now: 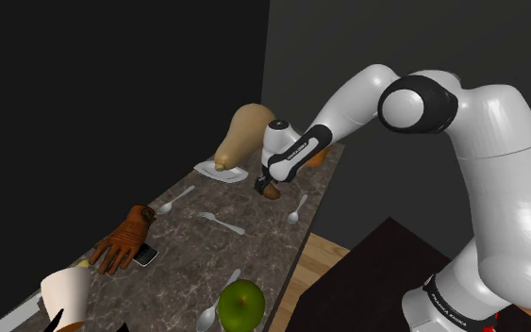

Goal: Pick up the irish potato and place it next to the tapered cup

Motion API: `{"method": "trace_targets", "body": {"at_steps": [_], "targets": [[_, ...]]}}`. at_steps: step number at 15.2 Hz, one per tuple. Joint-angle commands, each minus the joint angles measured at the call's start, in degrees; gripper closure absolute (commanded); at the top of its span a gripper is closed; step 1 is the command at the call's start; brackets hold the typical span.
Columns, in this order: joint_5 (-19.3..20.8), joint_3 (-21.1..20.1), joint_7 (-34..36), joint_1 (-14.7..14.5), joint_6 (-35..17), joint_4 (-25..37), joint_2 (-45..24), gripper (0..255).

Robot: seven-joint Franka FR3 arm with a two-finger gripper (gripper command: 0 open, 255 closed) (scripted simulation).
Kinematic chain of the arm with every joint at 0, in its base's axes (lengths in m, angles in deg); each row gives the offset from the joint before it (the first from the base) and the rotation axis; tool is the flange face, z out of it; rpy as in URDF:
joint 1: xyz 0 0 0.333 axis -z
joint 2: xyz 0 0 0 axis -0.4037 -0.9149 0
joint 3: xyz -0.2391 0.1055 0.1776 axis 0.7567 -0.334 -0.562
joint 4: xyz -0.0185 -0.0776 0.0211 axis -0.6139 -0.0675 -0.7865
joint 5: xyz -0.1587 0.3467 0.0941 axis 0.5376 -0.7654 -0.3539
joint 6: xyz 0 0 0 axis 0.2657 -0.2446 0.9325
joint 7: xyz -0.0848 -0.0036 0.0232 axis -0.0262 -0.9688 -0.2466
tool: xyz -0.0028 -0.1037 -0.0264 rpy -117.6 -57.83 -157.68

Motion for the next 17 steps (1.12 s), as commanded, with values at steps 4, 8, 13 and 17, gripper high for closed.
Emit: {"method": "trace_targets", "body": {"at_steps": [4,8,13,17], "targets": [[0.11,0.2,0.06,-0.03,-0.77,1.35,-2.08,0],[0.11,0.2,0.06,-0.03,-0.77,1.35,-2.08,0],[0.11,0.2,0.06,-0.03,-0.77,1.34,-2.06,255],[0.11,0.2,0.06,-0.03,-0.77,1.34,-2.06,255]]}}
